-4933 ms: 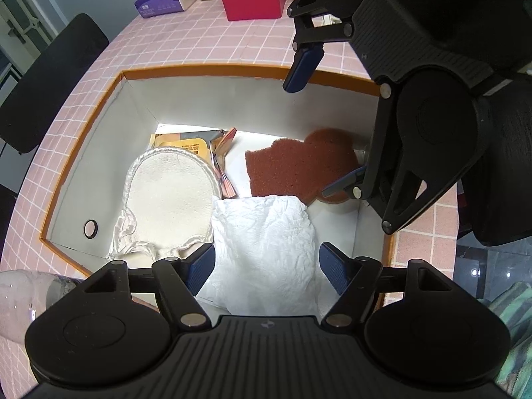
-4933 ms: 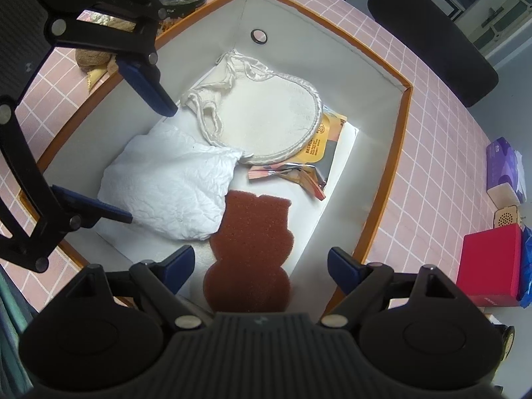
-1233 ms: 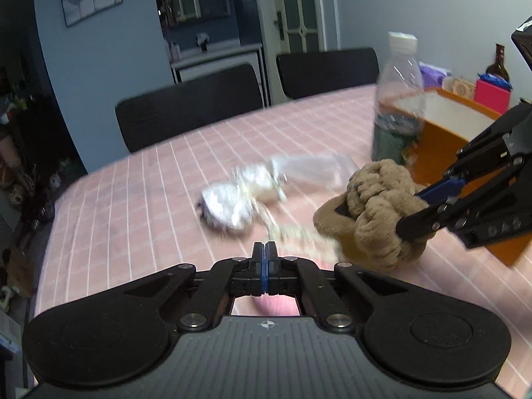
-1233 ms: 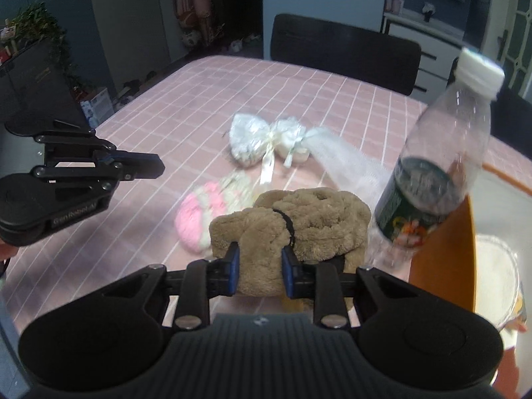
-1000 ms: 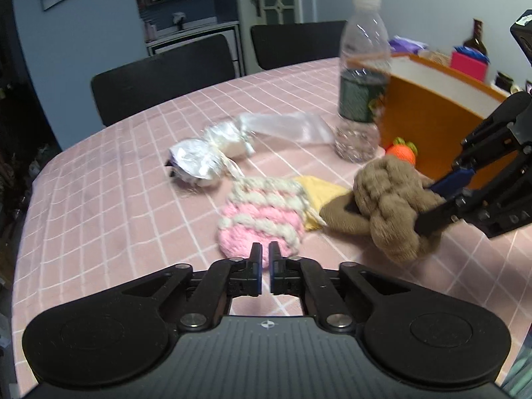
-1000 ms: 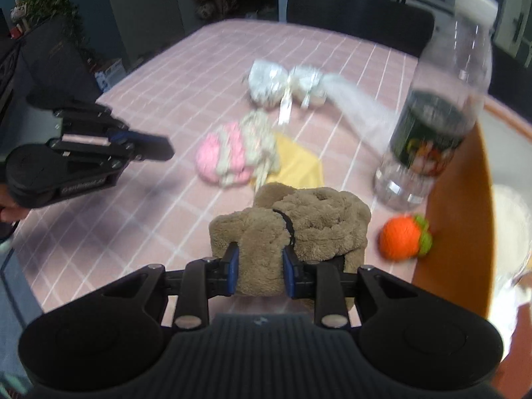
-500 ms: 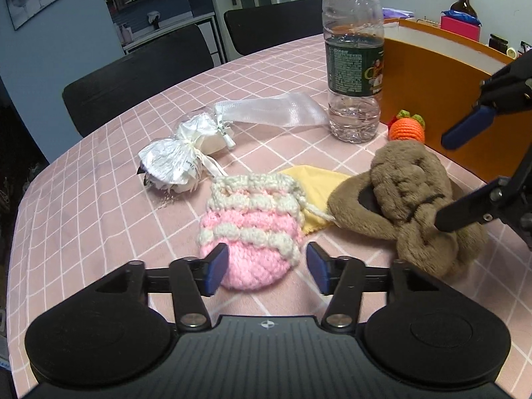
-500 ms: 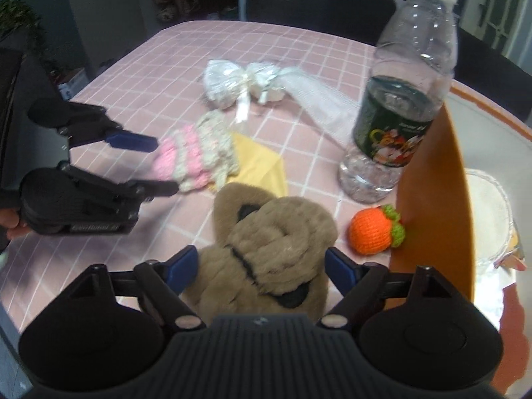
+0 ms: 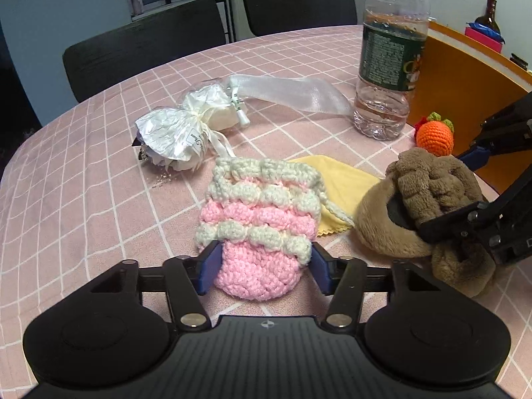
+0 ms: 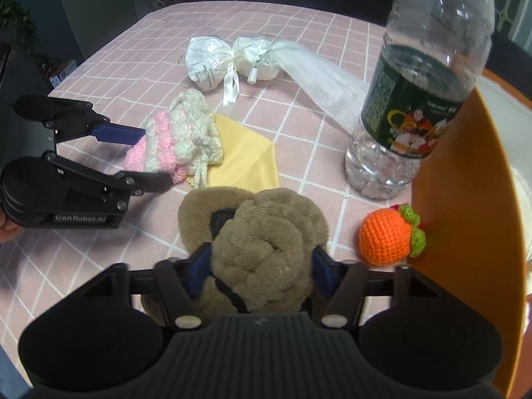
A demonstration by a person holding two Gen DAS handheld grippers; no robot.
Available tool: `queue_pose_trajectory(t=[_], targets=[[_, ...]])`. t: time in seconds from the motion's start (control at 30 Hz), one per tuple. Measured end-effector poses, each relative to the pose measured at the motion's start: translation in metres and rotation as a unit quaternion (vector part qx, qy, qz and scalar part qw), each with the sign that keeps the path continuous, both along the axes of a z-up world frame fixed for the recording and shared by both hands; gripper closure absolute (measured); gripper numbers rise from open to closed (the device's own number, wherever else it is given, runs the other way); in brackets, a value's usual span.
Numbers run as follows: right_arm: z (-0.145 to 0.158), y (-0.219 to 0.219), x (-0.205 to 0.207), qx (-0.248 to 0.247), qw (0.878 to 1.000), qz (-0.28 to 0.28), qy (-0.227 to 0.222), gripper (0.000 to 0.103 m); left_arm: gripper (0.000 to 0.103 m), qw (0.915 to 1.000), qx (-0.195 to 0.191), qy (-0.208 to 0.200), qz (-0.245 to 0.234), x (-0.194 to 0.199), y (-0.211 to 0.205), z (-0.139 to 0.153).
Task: Organize soft objects
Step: 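Grasp the brown plush toy with the right gripper while the left gripper grasps the pink-white knitted pouch, then carry the pouch with the left gripper while the right gripper carries the plush over the box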
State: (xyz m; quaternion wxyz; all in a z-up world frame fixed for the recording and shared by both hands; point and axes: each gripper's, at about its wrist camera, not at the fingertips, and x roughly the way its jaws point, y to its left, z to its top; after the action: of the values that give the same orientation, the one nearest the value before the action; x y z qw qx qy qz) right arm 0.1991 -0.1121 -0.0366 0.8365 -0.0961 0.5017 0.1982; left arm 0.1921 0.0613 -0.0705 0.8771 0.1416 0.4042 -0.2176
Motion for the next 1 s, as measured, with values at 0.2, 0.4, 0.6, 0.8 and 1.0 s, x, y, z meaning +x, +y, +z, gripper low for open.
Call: queue_pose_trajectory(t=[0.2, 0.4, 0.6, 0.8, 1.0], targets=[[0.007, -0.005, -0.005, -0.002, 1.0, 0.012, -0.009, 0.057, 0.081, 0.9996, -0.003, -0.021, 0.021, -0.007, 0.001, 0.007], [0.028, -0.016, -0.01, 0.013, 1.0, 0.014, -0.023, 0.057, 0.082, 0.9975, -0.015, -0.047, 0.05, -0.02, 0.012, 0.029], [0.06, -0.025, -0.021, 0.032, 0.998, 0.029, -0.045, 0.057, 0.082, 0.9952, -0.024, -0.076, 0.056, -0.041, 0.017, 0.057], [0.105, -0.042, -0.038, 0.051, 0.994, 0.038, -0.091, 0.057, 0.082, 0.9921, -0.05, -0.111, 0.029, -0.073, 0.005, 0.101], [0.145, -0.081, -0.053, 0.029, 0.99, 0.023, -0.137, 0.057, 0.082, 0.9866, -0.075, -0.142, -0.031, -0.101, -0.031, 0.142]])
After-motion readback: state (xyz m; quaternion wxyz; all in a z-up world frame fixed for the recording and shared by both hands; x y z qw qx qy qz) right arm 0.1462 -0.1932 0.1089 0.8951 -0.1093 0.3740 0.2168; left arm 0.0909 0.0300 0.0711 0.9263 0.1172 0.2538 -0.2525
